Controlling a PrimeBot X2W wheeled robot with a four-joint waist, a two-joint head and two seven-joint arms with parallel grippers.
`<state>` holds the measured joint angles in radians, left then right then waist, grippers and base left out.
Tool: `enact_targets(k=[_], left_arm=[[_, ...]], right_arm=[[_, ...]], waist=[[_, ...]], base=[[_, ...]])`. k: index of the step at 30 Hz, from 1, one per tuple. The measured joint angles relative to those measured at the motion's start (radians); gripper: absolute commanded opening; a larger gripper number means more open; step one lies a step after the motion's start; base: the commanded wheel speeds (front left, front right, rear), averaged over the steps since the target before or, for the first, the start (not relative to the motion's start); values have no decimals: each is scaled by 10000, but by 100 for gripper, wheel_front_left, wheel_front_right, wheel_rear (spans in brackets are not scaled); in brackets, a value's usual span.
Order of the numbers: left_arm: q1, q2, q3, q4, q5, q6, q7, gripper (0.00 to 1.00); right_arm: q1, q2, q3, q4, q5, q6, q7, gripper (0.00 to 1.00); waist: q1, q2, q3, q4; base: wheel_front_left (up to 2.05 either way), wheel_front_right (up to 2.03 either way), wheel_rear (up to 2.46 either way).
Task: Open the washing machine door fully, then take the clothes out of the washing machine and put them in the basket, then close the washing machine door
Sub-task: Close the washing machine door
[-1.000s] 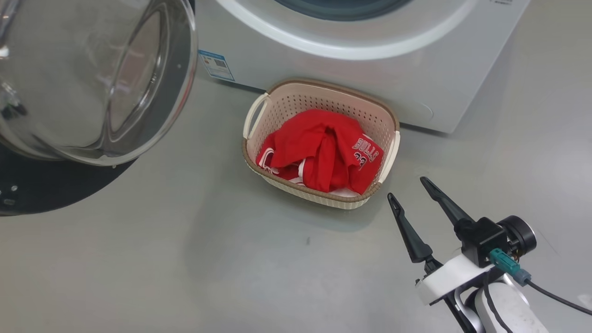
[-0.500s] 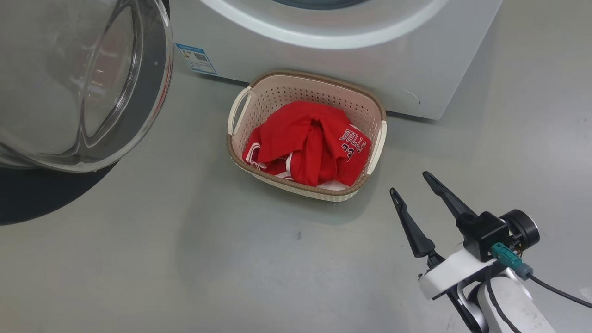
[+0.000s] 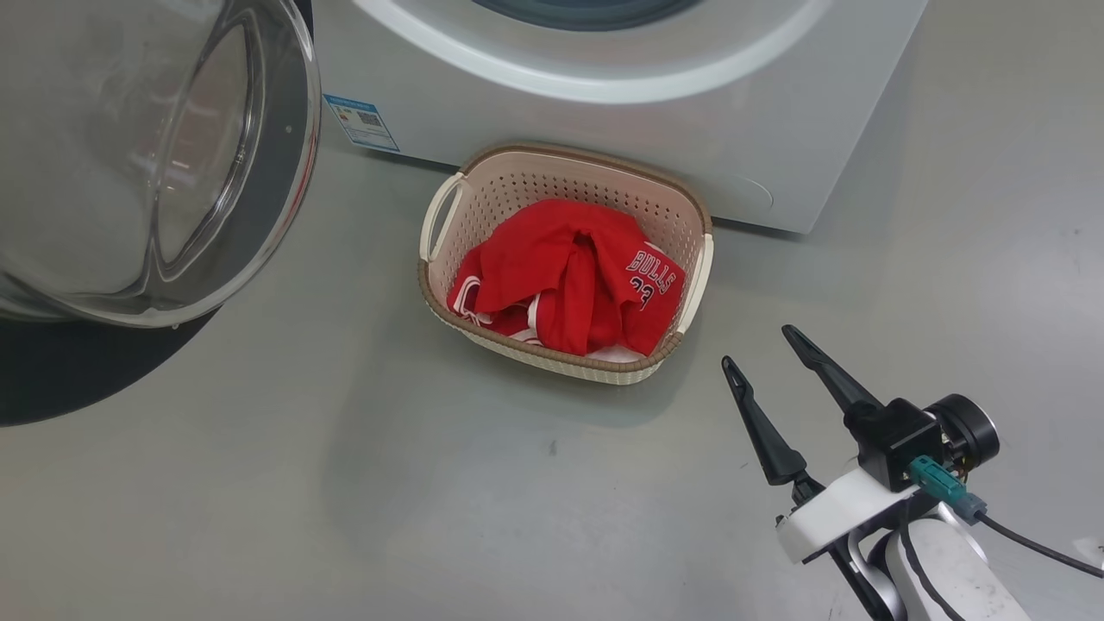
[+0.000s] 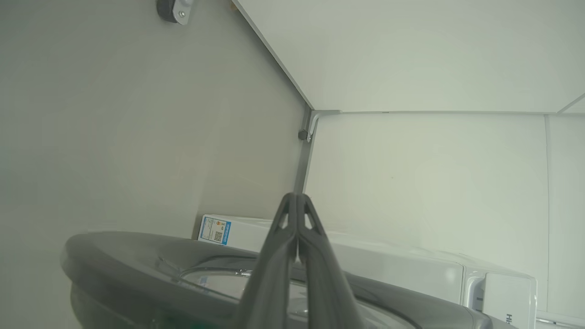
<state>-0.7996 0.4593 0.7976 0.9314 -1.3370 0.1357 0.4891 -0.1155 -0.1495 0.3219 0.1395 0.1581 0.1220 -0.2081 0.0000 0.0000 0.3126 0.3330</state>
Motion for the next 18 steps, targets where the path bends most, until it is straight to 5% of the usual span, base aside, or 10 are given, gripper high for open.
enact_targets(k=[18], left_arm=[[-500, 305, -673, 640, 84, -2, 1643, 0]], right_arm=[[0, 13, 10, 121, 100, 0, -88, 100]], waist=[[0, 0, -124, 64]], base=[[0, 0, 0]])
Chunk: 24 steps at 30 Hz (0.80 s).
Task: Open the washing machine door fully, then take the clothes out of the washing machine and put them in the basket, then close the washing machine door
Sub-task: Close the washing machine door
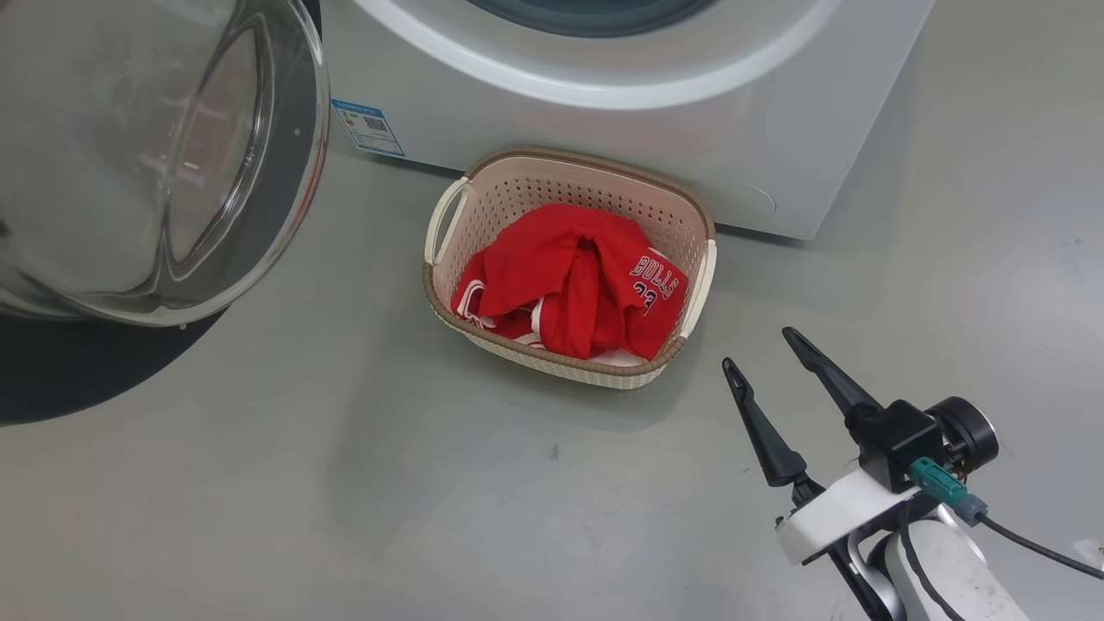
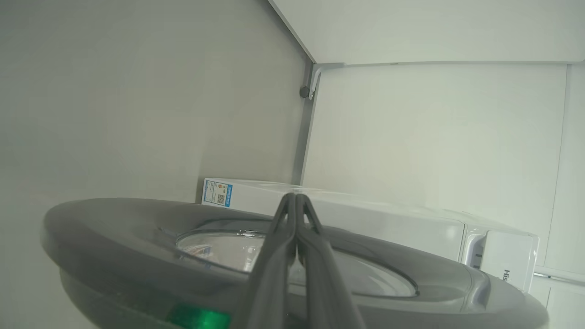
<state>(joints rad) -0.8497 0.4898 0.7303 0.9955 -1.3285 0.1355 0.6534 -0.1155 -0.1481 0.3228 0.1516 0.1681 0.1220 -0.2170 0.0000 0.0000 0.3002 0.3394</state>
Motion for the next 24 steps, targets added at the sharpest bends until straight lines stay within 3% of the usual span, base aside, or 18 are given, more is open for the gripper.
enact_targets(k=[13, 24], left_arm=[[-7, -79, -230, -75, -6, -98, 836, 0], [46, -656, -621, -295, -33, -454, 1593, 0]], right_arm=[[-2, 48, -44, 151, 94, 0, -58, 100], [0, 125, -90, 334, 163, -2, -119, 100]], waist=[[0, 0, -140, 95], [0, 0, -411, 207]], base=[[0, 0, 0], [0, 0, 0]])
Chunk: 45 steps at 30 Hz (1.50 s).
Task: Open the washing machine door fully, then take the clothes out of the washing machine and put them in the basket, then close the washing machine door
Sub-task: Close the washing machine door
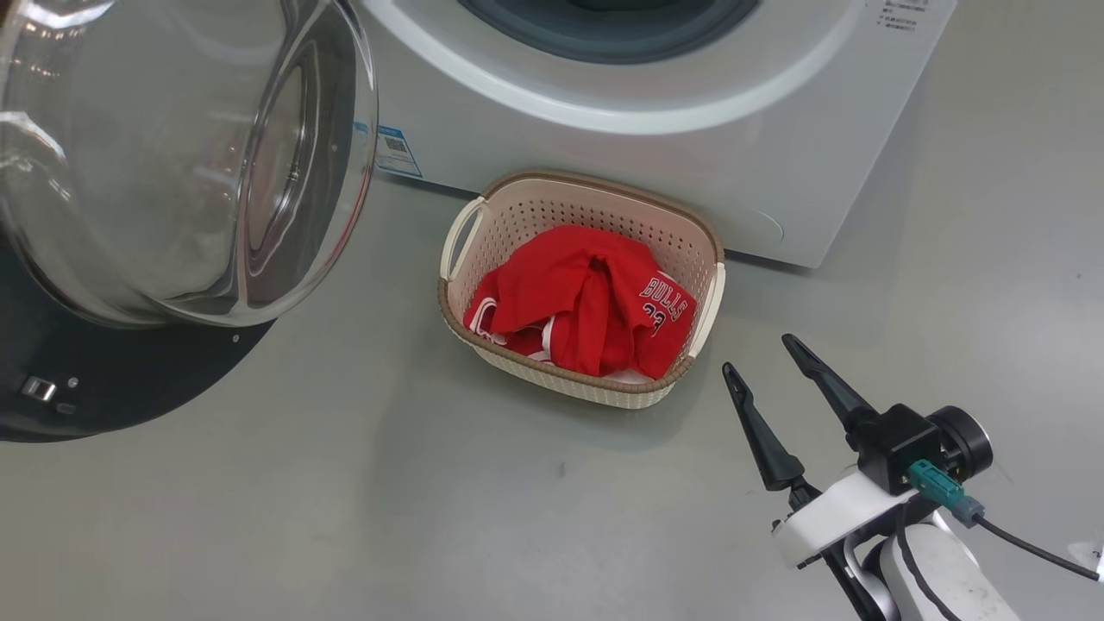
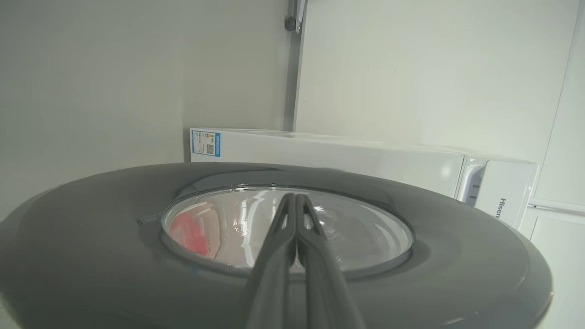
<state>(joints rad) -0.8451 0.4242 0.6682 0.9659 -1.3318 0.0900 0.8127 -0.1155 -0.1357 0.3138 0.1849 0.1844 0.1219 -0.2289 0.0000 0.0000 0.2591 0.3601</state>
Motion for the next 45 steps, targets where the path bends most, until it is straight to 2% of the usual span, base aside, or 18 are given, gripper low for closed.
enact_targets(k=[9, 23, 45], left_arm=[[517, -178, -6, -205, -117, -261, 606, 0], [1202, -1022, 105, -763, -665, -685, 1488, 0], [2142, -2406, -165, -2372, -953, -869, 2470, 0]], right_arm=[[0, 82, 48, 36, 54, 0, -56, 100], [13, 138, 35, 136, 81, -8, -73, 100], [74, 226, 38, 230, 155, -10, -146, 100]], waist=[[0, 0, -214, 21], [0, 0, -466, 80], [0, 0, -700, 37]], base=[[0, 0, 0], [0, 0, 0], [0, 0, 0]])
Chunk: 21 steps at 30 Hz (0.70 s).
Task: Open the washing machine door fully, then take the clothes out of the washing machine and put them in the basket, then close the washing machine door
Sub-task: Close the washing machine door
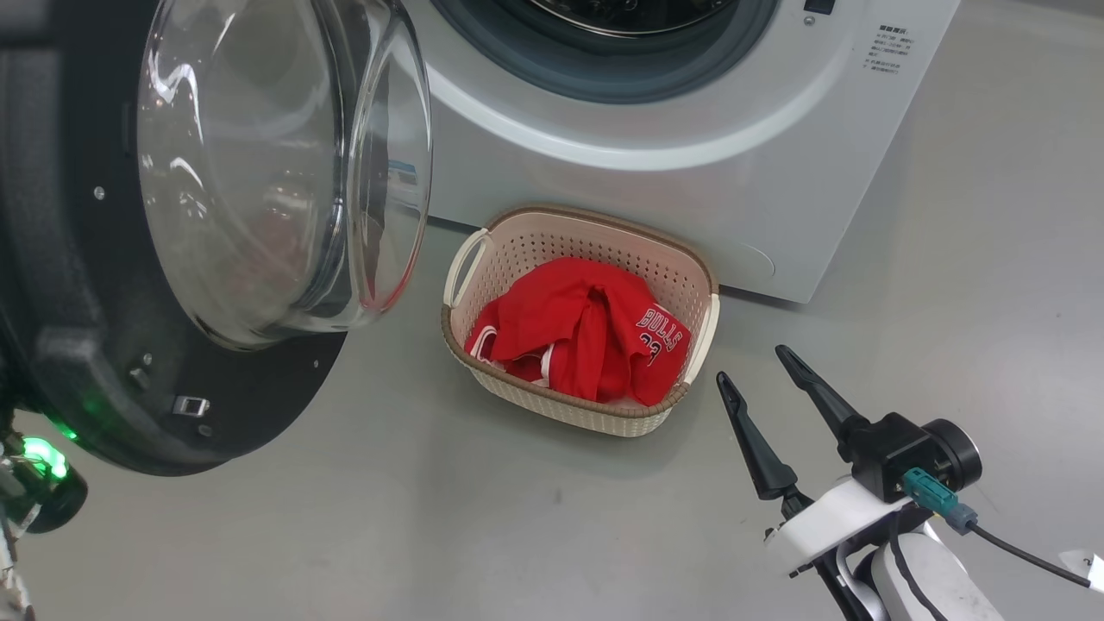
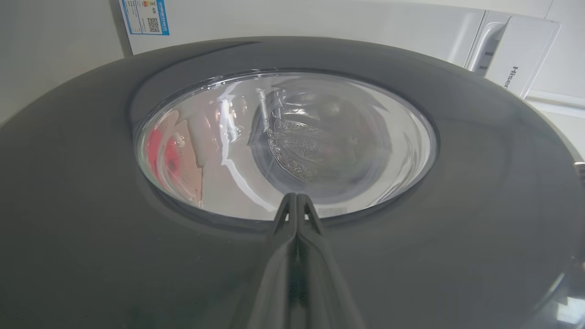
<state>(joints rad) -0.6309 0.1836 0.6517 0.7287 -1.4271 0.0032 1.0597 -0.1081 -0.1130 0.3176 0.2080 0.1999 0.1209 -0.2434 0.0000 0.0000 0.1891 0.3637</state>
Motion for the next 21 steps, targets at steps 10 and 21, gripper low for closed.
enact_targets(k=[10, 21], left_arm=[[504, -869, -351, -1064, -105, 8, 449, 0], [1236, -1429, -568, -2575, -251, 420, 583, 0]], right_arm=[[104, 69, 29, 79, 19, 0, -2, 100], [181, 125, 73, 148, 21, 0, -12, 100]], waist=[[0, 0, -174, -38], [0, 0, -327, -64]], base=[[0, 0, 0], [0, 0, 0]])
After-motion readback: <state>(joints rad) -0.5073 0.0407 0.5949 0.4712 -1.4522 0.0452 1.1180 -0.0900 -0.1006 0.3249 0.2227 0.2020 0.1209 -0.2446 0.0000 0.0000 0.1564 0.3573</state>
